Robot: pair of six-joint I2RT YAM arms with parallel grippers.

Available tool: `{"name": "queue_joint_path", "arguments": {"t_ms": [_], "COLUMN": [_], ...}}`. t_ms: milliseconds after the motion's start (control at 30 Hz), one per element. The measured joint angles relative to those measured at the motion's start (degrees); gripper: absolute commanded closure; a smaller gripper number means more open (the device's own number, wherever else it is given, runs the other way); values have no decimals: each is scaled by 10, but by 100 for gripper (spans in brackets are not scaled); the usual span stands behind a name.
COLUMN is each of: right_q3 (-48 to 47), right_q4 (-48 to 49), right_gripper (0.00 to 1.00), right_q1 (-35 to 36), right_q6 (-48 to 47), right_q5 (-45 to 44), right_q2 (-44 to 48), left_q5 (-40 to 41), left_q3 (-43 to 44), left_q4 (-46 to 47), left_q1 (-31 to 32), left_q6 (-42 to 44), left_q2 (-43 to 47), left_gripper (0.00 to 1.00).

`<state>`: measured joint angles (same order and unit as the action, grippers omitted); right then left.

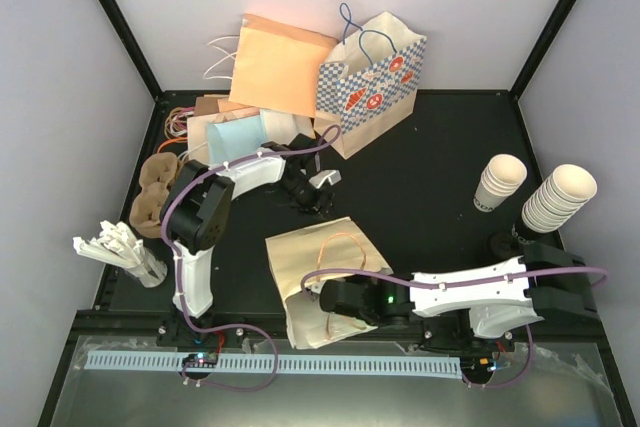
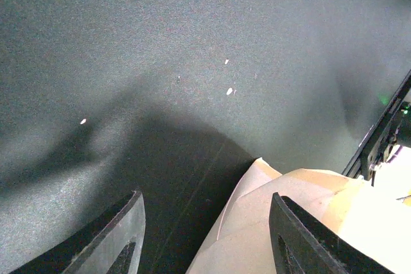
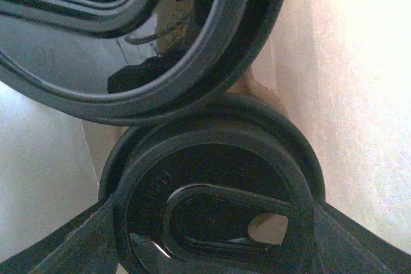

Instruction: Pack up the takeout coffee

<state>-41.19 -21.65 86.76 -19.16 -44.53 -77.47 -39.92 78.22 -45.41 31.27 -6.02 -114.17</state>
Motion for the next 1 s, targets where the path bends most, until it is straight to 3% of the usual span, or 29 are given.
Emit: {"name": "queue_joint_path", "arguments": {"t_ms": [500,867,1000], "right_q3": [14,14,14], "right_q4": [-8,-14,-15], "right_gripper": [38,39,39], "right_q1": [-12,-23,-23], "right_q6": [-102,-110,-112], "right_q5": [25,31,36], "right_q2": [55,56,59], "left_q5": [-10,20,54], "left_q3": [6,40,58], "left_q4": [-5,-19,-21], "left_q1": [4,-11,-24], "left_q6": [1,-16,-31], "left_q2": [-11,2,30], "left_gripper": [45,2,1]}}
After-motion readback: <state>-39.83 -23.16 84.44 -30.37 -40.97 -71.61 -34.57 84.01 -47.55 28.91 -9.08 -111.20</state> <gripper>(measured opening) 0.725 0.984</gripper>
